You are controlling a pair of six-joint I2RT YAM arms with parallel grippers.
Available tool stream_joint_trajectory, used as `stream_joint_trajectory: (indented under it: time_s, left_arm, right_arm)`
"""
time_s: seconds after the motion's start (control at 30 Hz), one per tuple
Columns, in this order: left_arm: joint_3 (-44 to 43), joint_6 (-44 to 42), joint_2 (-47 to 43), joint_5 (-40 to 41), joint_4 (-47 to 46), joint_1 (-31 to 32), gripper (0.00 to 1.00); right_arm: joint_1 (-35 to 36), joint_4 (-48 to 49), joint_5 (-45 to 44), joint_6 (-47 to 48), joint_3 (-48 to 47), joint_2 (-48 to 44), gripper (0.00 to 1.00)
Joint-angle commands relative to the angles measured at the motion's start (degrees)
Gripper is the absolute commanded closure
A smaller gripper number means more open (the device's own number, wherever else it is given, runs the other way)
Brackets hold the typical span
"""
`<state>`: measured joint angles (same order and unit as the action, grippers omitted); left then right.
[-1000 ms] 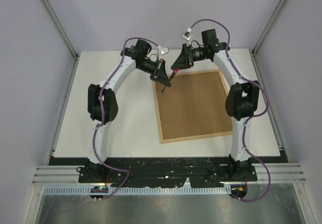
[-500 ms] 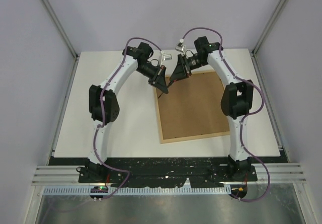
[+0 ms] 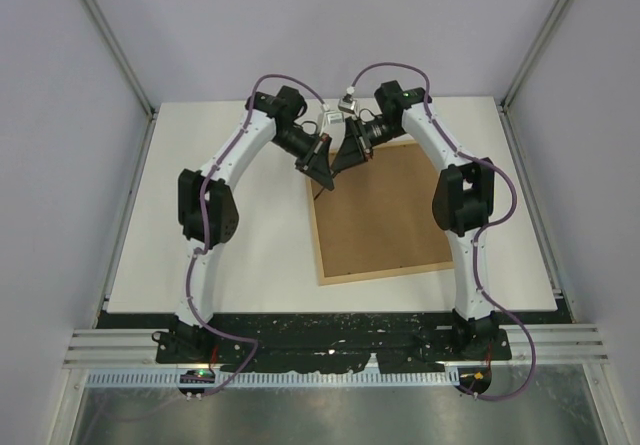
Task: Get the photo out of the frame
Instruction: Adjust the screwdriver.
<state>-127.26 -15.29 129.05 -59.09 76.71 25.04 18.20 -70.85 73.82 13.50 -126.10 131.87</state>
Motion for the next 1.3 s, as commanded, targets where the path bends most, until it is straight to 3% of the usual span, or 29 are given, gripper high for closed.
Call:
stream_joint_trajectory:
  time_s: [0.0,0.07,0.17,0.27,0.33,0.43,0.53,0.7,0.97,1.27]
  left_arm:
    - [-2.0,-1.6,-0.8,-1.2,1.0,0.6,1.0]
    - [-2.0,-1.5,-1.0,-0.7,1.0,0.5,0.99]
    - [-1.6,0.6,-1.3,0.0,-0.2,-1.0,0.64]
    - [-0.4,3.4,-2.3,-0.1,-3.1,-3.9,0.5]
    - [1.7,6.2,-3.5,0.2,-6.5,-6.1,0.46]
    - [7.7,14.8,-5.8,1.9,-16.4,-10.1,0.43]
    - [12.6,23.9,-6.2,6.2,-24.7,-13.1,0.42]
    - [15.4,31.6,-3.5,13.2,-30.8,-15.6,0.42]
    - [12.5,32.4,2.7,13.7,-30.5,-14.7,0.42]
    - [9.5,35.5,7.2,15.9,-31.8,-14.3,0.44]
  right_arm:
    - [0.6,-2.1,0.9,3.4,-2.5,-0.7,0.92]
    - [0.1,-1.9,0.8,3.5,-2.5,-1.0,0.92]
    - [-1.3,0.5,0.7,2.2,-1.4,-2.4,0.92]
    - [-2.8,12.4,-0.2,-3.6,5.7,-6.2,0.92]
    - [-3.9,22.4,-2.2,-8.0,12.4,-9.4,0.92]
    - [-5.0,39.1,-5.7,-16.4,20.8,-12.5,0.92]
    - [-5.7,62.9,-8.2,-27.4,30.7,-14.1,0.92]
    - [-5.8,82.6,-15.1,-38.3,33.0,-8.9,0.92]
    - [-5.8,86.1,-25.2,-49.6,28.1,0.9,0.92]
    - [-5.7,85.3,-25.5,-52.2,26.5,5.2,0.92]
